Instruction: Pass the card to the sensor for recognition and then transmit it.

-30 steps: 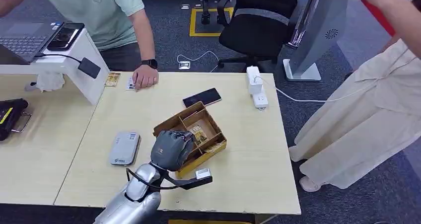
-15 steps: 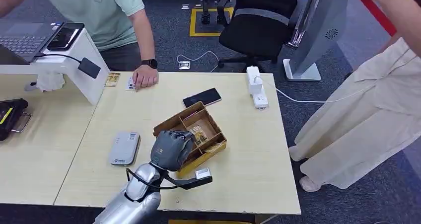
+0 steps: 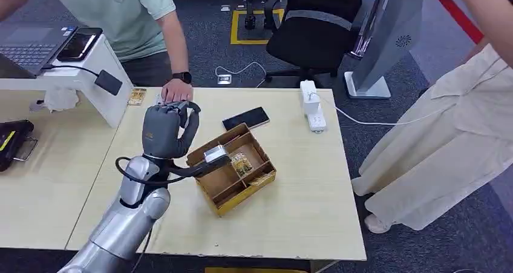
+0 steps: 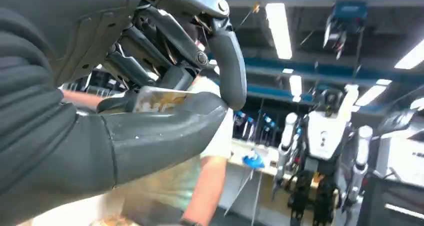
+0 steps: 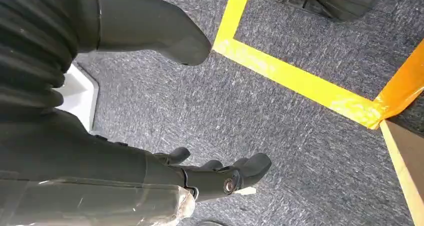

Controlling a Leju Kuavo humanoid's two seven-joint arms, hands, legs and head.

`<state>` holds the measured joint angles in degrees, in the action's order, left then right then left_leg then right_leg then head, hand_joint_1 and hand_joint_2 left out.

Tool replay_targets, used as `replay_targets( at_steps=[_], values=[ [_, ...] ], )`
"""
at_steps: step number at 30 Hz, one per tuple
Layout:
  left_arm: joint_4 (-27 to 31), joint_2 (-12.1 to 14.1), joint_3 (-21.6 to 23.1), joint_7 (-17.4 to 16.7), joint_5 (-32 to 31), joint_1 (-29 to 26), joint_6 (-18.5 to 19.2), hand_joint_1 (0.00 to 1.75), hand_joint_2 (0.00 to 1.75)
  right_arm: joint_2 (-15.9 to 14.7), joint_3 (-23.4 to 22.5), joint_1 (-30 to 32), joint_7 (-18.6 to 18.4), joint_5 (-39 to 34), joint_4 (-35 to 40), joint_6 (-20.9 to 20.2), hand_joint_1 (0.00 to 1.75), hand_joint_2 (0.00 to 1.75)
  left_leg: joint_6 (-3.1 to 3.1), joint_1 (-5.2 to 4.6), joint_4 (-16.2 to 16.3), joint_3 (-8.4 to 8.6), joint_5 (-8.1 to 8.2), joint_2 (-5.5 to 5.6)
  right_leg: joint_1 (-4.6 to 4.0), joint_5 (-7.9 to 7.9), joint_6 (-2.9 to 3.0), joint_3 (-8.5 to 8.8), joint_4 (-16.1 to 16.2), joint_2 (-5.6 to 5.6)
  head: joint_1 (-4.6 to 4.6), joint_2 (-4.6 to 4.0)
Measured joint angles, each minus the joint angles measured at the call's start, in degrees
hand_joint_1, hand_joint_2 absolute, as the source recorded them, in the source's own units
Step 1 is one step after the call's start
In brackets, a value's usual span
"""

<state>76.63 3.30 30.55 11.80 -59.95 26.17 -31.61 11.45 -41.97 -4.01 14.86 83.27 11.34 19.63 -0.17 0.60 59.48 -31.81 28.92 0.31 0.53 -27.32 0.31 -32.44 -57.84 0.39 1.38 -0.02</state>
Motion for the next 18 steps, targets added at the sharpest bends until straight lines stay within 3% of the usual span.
replay_targets(
  at_steps=[18],
  values=[
    [1.64,0.55,-0.83,0.02,-0.04,0.31,-0.24,1.75,1.75,0.00,0.37,0.02,-0.02,0.00,0.00,0.00,0.00,1.75,-0.01,-0.02,0.02,-0.01,0.00,0.00,0.01,0.02,-0.04,0.00,0.02,-0.02,-0.02,0.02]
  ],
)
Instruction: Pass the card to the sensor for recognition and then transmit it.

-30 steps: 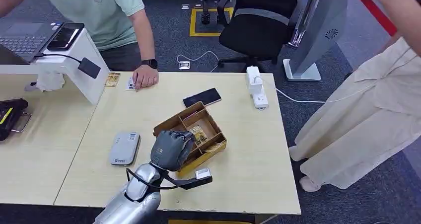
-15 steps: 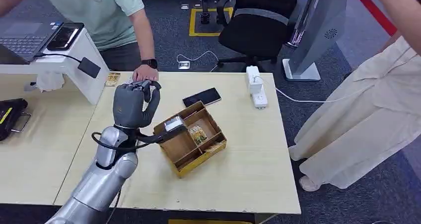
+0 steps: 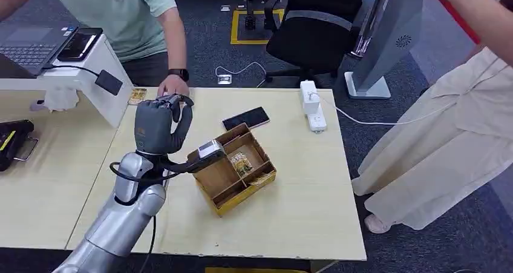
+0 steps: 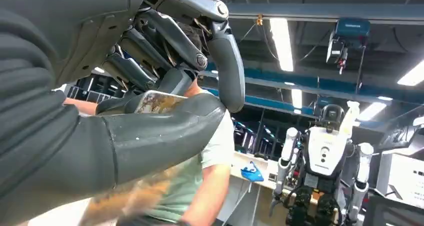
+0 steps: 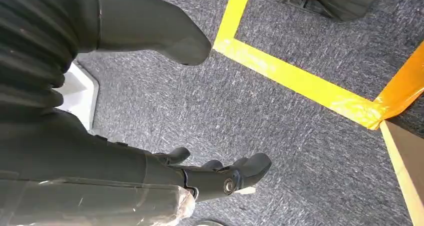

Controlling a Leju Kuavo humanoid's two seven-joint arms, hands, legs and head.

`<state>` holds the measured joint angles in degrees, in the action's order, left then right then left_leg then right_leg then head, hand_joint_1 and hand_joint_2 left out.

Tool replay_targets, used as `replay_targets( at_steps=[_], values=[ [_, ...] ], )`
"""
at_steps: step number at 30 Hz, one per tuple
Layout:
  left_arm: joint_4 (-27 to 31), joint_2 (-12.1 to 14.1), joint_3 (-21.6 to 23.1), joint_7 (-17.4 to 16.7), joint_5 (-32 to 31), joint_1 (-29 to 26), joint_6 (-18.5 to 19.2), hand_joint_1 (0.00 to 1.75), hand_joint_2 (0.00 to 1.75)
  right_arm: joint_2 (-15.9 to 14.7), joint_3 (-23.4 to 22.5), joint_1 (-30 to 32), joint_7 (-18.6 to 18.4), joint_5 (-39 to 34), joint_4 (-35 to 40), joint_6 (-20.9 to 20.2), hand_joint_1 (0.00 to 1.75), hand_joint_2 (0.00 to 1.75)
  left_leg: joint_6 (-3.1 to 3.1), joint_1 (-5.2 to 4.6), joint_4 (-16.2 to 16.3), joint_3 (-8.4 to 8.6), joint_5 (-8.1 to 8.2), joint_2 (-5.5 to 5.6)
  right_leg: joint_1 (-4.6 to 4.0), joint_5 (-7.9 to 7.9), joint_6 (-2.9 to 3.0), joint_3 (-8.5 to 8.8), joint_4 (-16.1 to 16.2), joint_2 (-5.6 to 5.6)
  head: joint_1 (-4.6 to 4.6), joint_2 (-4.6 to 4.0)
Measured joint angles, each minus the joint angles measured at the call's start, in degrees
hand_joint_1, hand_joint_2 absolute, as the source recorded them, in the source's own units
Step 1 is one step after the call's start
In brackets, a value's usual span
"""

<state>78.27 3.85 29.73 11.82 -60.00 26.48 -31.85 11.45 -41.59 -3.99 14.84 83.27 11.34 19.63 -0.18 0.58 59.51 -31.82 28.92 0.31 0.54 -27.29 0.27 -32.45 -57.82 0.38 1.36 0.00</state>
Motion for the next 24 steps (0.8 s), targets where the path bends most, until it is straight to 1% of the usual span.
replay_targets(
  at_steps=[24],
  values=[
    [0.17,0.04,-0.02,0.00,0.00,0.02,0.00,1.75,1.75,0.00,0.00,0.00,0.02,0.00,0.00,0.00,0.00,1.75,0.00,-0.01,0.00,-0.01,0.00,0.00,0.00,0.01,-0.02,0.00,0.00,0.00,0.00,-0.02]
  ],
)
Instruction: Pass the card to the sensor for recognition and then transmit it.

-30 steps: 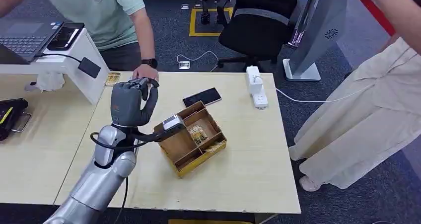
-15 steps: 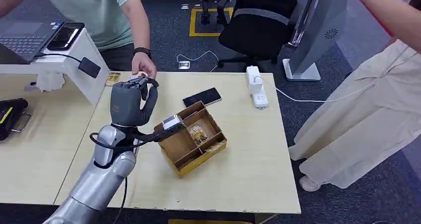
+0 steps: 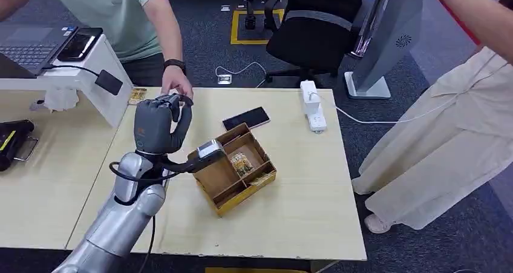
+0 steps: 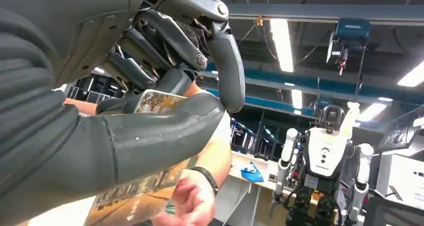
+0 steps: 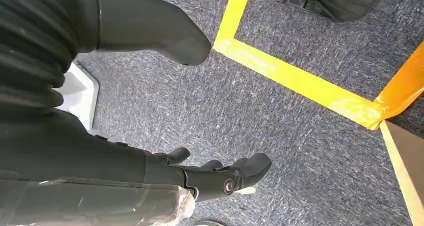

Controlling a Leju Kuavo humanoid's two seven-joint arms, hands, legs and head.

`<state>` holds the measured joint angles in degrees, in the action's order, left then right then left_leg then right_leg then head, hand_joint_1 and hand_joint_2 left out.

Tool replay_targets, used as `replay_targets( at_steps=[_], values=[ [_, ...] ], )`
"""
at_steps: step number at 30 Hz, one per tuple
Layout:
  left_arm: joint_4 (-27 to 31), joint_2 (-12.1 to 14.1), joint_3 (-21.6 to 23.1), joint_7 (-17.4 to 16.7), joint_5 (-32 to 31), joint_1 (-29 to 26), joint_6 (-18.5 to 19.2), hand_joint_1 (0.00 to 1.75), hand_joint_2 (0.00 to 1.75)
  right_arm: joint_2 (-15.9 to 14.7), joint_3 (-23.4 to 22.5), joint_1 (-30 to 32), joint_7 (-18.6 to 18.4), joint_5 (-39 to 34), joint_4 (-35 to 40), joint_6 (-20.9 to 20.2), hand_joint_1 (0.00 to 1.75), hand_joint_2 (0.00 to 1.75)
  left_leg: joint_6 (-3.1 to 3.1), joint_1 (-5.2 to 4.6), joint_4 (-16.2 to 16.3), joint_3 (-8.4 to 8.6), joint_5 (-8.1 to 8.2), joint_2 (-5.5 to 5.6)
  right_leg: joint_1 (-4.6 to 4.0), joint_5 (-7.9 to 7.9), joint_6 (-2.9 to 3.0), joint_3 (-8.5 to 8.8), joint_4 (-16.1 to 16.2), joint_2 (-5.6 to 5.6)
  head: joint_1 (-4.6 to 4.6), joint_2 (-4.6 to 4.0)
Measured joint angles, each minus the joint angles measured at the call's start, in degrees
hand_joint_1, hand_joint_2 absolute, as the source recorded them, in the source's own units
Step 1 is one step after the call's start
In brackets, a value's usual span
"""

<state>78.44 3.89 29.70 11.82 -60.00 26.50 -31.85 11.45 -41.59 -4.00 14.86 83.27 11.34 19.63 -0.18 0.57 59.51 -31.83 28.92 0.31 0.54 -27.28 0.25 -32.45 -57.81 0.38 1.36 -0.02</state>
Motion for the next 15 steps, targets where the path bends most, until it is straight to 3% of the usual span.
replay_targets(
  at_steps=[8,11,15],
  values=[
    [0.11,0.00,-0.02,-0.24,-0.42,0.01,-0.02,1.75,1.75,0.00,0.00,0.00,-0.02,0.04,0.00,-0.02,0.00,1.75,0.00,0.00,0.00,0.00,0.00,0.00,0.00,0.00,0.00,0.00,0.00,0.00,0.00,0.02],
    [-1.09,-0.11,-0.48,-3.80,-4.59,1.33,-1.10,1.75,1.75,0.00,0.55,-0.04,-0.48,0.77,0.00,-0.70,0.00,1.75,0.00,0.00,0.01,-0.01,0.00,0.00,0.00,0.01,-0.01,-0.03,0.00,0.00,0.00,0.02],
    [-3.54,-0.22,-1.18,-4.09,-4.81,3.37,-2.12,1.75,1.75,0.02,0.90,-0.18,-0.48,1.01,0.00,-0.74,0.00,1.75,-0.01,0.00,0.01,-0.01,-0.02,-0.02,0.00,0.02,-0.01,-0.03,0.00,0.03,0.00,0.02]
  ],
)
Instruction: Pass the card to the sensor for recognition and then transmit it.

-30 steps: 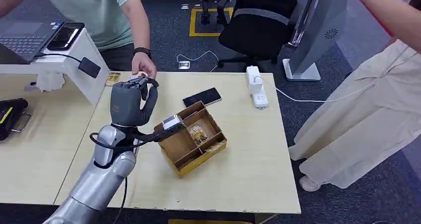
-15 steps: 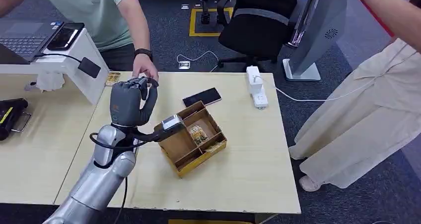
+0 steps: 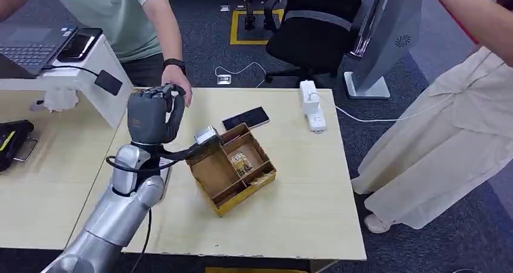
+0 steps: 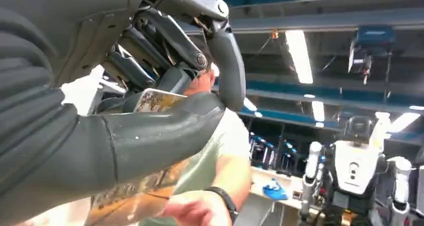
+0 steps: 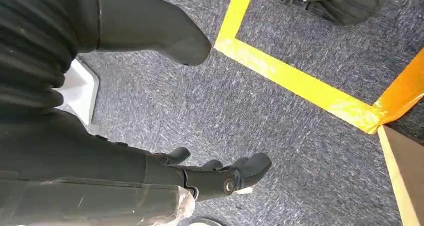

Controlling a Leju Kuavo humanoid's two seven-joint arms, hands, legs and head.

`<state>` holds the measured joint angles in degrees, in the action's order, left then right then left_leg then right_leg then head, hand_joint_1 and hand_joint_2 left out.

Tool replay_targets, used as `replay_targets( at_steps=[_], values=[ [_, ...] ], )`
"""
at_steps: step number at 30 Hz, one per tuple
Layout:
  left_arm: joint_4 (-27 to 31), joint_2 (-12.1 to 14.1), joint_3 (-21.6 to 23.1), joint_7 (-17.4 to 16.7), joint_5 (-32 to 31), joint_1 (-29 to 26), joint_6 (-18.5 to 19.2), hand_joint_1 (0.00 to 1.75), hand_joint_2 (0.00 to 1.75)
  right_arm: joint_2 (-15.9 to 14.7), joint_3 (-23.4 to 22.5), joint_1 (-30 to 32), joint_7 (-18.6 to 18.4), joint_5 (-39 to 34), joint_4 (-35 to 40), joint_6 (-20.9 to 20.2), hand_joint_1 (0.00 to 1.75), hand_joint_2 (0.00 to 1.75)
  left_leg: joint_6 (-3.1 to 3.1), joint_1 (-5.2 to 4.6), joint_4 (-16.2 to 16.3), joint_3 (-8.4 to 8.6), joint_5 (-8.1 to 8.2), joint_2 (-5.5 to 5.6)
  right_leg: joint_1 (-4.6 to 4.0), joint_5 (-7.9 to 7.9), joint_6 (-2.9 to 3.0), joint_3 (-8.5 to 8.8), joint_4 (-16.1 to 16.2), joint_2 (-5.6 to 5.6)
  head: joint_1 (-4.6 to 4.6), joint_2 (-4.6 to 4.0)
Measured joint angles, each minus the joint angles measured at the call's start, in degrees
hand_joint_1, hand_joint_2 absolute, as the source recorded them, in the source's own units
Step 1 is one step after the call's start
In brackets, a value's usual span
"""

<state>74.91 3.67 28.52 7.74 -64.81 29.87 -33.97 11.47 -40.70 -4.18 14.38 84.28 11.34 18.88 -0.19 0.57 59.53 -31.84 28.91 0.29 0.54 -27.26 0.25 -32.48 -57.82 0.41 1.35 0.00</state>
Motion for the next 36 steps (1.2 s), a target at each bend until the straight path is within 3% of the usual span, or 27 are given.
replay_targets(
  at_steps=[36],
  values=[
    [-2.62,-0.44,-0.06,0.02,0.00,0.73,-0.15,1.75,1.75,0.00,0.15,-0.15,0.00,0.00,0.00,0.00,0.00,1.75,0.00,0.00,0.02,-0.05,0.00,0.00,0.00,0.00,-0.01,-0.04,0.00,-0.01,0.00,0.00]
  ],
)
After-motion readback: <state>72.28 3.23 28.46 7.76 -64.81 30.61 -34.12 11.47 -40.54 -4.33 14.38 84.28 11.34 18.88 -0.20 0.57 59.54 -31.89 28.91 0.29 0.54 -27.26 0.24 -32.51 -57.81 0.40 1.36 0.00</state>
